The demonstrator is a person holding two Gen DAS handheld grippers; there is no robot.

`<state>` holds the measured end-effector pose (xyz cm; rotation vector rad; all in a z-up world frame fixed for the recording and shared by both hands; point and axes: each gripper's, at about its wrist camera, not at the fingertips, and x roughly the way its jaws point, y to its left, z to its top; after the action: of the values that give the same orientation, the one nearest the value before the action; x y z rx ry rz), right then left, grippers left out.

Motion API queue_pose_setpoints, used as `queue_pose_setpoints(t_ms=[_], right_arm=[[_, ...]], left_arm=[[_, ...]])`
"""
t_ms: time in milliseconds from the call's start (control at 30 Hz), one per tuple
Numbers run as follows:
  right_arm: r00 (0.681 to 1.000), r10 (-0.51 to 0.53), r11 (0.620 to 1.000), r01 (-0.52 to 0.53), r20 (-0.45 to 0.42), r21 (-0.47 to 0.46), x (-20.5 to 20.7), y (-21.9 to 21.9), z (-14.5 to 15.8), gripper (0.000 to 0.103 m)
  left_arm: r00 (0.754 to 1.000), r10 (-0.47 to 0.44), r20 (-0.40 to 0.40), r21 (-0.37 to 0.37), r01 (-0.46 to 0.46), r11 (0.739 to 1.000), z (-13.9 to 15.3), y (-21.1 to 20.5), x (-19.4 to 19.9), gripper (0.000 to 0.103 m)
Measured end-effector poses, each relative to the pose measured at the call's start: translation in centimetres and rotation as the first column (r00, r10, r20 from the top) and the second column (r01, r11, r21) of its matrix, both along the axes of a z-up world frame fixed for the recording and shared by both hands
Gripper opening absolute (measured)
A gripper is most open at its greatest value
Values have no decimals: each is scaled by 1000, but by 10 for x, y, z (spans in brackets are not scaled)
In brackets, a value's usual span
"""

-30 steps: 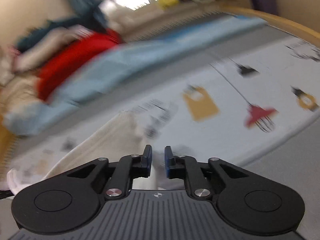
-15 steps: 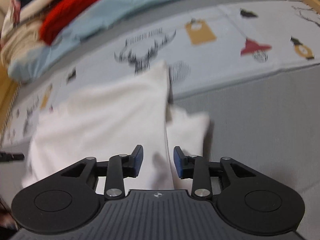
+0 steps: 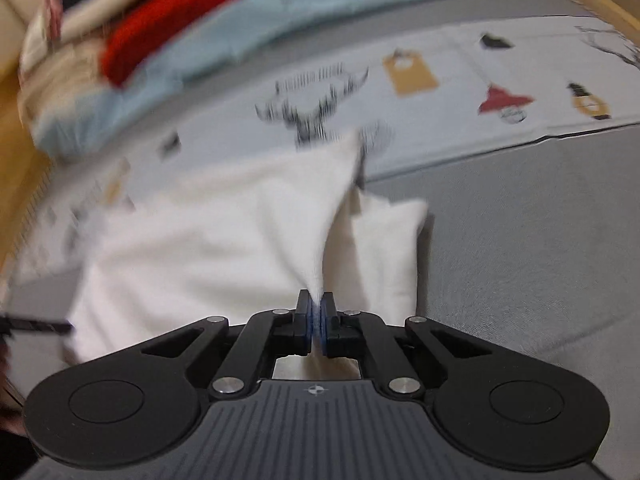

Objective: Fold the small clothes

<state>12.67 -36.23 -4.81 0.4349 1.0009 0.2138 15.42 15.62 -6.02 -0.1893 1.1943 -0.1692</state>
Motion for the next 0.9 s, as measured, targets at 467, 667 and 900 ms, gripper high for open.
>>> queue_pose_setpoints(t_ms=[467, 667, 900], right_arm=[[979, -15, 984, -22, -205, -176, -49, 2, -48, 3], [984, -60, 990, 37, -170, -140, -51, 0, -46, 14], [968, 36, 977, -87, -249, -197, -48, 16, -64, 8]], left_arm=[[996, 24, -90, 33, -22, 999, -9, 22, -52, 11], [997, -10, -77, -13, 9, 1000, -13, 2, -46, 38], [957, -141, -253, 177, 190, 966, -51, -25, -50, 1]])
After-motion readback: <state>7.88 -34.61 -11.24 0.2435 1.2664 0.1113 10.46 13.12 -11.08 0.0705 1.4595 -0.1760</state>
